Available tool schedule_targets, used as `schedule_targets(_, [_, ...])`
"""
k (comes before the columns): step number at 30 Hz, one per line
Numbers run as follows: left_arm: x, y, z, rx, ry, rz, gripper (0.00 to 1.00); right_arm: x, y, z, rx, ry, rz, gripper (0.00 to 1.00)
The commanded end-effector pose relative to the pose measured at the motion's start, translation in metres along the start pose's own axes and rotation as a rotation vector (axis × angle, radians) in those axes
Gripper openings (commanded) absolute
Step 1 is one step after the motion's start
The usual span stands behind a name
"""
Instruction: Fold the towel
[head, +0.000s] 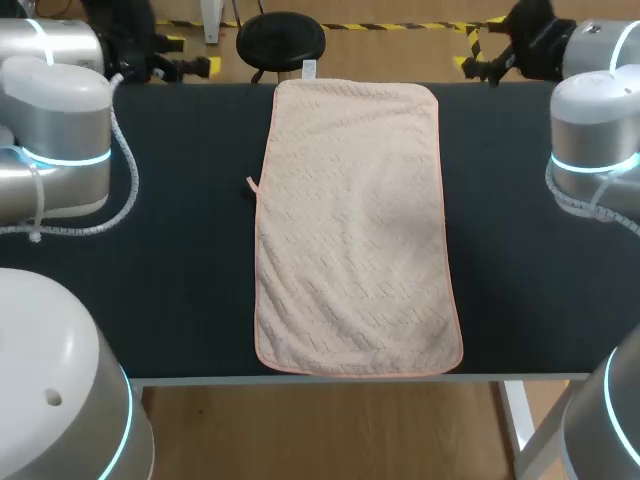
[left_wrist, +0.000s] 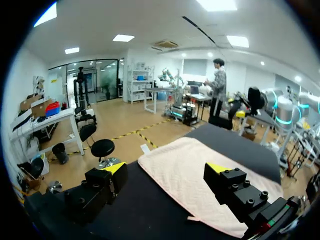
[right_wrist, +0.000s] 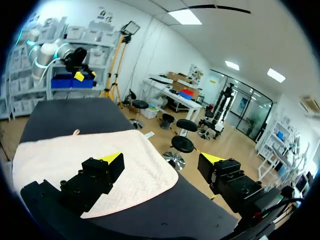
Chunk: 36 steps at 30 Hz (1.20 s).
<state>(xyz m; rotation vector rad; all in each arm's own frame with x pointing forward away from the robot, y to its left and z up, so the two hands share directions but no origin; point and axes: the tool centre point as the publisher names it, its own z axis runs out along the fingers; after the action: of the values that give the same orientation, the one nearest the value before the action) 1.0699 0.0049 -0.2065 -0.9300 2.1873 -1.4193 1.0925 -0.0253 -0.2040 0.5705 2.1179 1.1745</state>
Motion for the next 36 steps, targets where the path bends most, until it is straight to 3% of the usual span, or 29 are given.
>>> schedule_targets(1, [0.003,0.010,0.010,-0.791,0.158,0.629,1.00,0.004,-0.001,0.006,0.509,0.365,-0.622,1.00])
schedule_targets(2, [0.006,0.014,0.011,-0.847,0.170,0.688,1.00,0.007,-0.005,0.007,0.545,0.417,-0.686,1.00])
schedule_targets(4, [0.011,0.022,0.009,-0.914,0.195,0.790,1.00,0.011,-0.010,0.007,0.550,0.474,-0.702,1.00])
schedule_targets(5, [0.013,0.024,0.008,-0.918,0.217,0.812,1.00,0.012,-0.012,0.005,0.514,0.485,-0.705,1.00])
schedule_targets(24, [0.015,0.025,0.006,-0.901,0.234,0.813,1.00,0.012,-0.012,0.005,0.514,0.485,-0.705,1.00])
schedule_targets(26, [0.021,0.031,0.013,-0.956,0.296,0.856,1.00,0.025,-0.014,0.009,0.549,0.564,-0.721,1.00])
schedule_targets(29, [0.031,0.043,0.019,-1.049,0.394,0.890,1.00,0.051,-0.015,0.011,0.671,0.664,-0.820,1.00])
schedule_targets(36, [0.051,0.067,0.019,-1.153,0.458,0.938,1.00,0.079,-0.026,0.006,0.685,0.686,-0.694,1.00])
